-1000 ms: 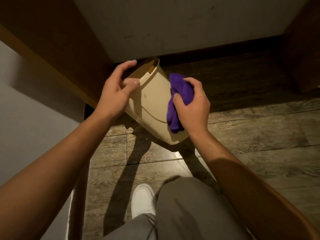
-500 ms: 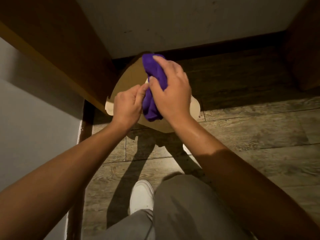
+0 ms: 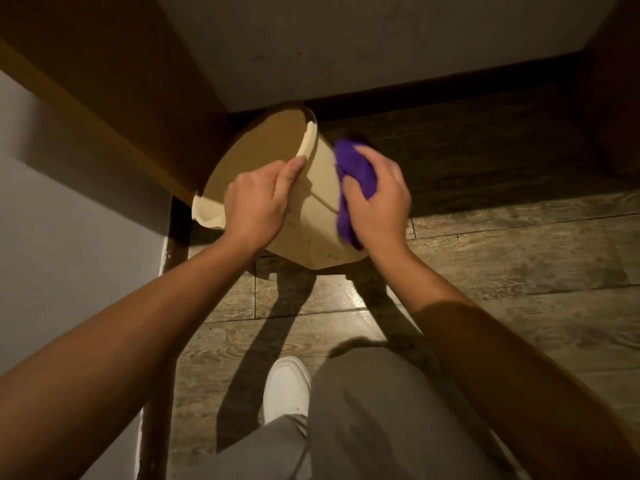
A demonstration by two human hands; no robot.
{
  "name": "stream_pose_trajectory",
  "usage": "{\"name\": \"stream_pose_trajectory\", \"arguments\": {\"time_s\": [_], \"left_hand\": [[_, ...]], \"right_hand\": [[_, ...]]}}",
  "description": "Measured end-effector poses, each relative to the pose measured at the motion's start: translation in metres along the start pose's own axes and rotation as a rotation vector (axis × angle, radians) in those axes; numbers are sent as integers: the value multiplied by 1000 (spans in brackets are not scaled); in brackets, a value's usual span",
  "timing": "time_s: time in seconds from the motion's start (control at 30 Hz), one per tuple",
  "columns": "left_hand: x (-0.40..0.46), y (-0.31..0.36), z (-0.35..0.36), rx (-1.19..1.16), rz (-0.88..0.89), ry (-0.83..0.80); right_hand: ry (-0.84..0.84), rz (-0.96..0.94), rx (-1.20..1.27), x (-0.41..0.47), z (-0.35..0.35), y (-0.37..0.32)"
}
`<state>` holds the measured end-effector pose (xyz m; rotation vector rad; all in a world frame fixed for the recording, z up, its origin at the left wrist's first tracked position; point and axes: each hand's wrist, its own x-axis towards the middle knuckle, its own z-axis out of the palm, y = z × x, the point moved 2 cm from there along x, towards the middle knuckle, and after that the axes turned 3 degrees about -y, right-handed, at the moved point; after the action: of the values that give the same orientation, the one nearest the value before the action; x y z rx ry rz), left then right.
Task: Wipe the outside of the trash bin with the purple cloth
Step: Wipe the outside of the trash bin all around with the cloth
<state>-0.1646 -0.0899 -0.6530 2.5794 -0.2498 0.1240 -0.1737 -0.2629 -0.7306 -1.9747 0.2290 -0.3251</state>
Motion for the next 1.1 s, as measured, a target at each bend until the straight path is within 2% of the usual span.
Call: {"name": "stream_pose_trajectory", "arguments": {"time_s": [0.1,0.23,0.3,0.43,0.5,0.67,0.73,0.8,1.0,1.1], "left_hand": [[3,1,0,-50,-5,16],[3,-9,-7,-134,-111,48],[4,-17,-11,-141,-174,82],[10,-24,-16,-130,-231,137],[9,-21,-15,-112,-216,139],[10,-1,-8,-78,-147,44],[14,4,-5,-120,-138,17],[13,2,-5,-186,-158,7],[-6,-30,-8,-183,-255,70],[-4,-23,-5,-210,-255,45]], "right_hand": [[41,-194,16,-8,28,-49],[-40,-178,-127,-23,43,-22],[-58,-104,-201,-29,35,21],[-58,291,-264,-33,8,90],[-37,320,-276,-25,-6,91],[50,-54,3,-4,-4,-6],[13,-198,-31,-4,14,-41],[-24,-266,-181,-10,28,-49],[-37,-91,-314,-37,10,40],[12,110,-321,-32,-14,76]]}}
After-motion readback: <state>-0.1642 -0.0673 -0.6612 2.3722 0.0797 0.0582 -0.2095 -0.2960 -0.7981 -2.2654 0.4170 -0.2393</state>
